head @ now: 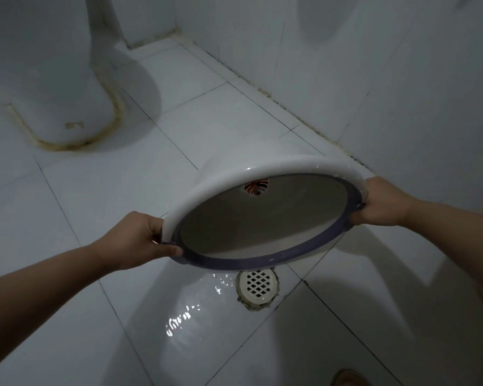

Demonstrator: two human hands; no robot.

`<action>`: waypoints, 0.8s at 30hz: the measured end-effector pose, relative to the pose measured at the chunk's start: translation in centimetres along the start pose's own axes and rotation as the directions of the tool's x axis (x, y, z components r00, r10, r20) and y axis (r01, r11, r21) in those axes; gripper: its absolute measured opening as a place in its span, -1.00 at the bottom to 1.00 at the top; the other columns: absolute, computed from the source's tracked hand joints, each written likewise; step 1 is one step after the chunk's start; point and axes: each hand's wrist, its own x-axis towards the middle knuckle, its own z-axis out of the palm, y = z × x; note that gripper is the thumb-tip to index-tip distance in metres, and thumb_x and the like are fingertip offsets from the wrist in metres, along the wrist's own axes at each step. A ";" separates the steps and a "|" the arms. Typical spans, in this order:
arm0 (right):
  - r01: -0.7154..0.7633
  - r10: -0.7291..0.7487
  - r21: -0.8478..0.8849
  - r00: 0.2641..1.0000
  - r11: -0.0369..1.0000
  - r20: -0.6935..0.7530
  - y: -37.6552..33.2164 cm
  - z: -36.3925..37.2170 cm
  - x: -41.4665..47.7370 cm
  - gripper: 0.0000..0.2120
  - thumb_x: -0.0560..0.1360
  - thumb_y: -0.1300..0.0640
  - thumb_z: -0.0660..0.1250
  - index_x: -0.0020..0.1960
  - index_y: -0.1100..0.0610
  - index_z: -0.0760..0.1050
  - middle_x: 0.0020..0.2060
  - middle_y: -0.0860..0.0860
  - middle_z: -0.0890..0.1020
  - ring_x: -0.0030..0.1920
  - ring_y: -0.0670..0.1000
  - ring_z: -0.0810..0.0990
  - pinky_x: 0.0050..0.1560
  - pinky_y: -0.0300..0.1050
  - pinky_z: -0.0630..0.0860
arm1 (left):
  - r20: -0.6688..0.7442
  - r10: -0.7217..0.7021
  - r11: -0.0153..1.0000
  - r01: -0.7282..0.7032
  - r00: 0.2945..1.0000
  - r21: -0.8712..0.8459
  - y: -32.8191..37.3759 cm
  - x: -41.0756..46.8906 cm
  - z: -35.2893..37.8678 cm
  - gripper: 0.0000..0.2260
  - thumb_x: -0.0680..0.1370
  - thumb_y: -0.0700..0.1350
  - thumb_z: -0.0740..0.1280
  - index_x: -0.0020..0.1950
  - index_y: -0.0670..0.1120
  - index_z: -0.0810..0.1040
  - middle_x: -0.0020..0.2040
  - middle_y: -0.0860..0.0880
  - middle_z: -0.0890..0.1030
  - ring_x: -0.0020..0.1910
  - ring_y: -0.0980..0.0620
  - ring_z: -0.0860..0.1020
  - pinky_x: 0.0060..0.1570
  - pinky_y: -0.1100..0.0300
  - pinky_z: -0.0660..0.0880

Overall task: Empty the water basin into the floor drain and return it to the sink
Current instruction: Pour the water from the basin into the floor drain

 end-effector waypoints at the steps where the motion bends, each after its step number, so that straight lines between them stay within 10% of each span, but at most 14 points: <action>1: 0.003 -0.004 -0.011 1.000 1.000 -0.005 0.0 0.1 0.0 -0.79 0.11 0.24 0.56 -0.34 0.08 0.57 -0.38 0.06 0.59 -0.40 -0.10 0.48 -0.49 -0.32 0.32 | -0.001 0.015 1.000 -0.015 1.000 0.011 0.0 -0.1 0.0 -0.86 0.31 -0.10 0.54 -0.15 -0.03 0.71 -0.51 0.52 0.47 -0.32 0.46 0.53 -0.31 0.52 0.39; 24: 0.112 -0.114 -0.141 0.993 0.984 -0.008 -0.5 0.0 -0.5 -0.81 0.18 0.16 0.54 -0.38 0.22 0.55 -0.49 0.07 0.50 -0.48 -0.02 0.44 -0.57 -0.39 0.27 | -0.019 0.085 0.996 -0.084 0.996 0.039 -0.2 -1.3 0.1 -0.85 0.28 -0.08 0.55 -0.17 -0.01 0.72 -0.52 0.58 0.40 -0.38 0.55 0.47 -0.32 0.59 0.35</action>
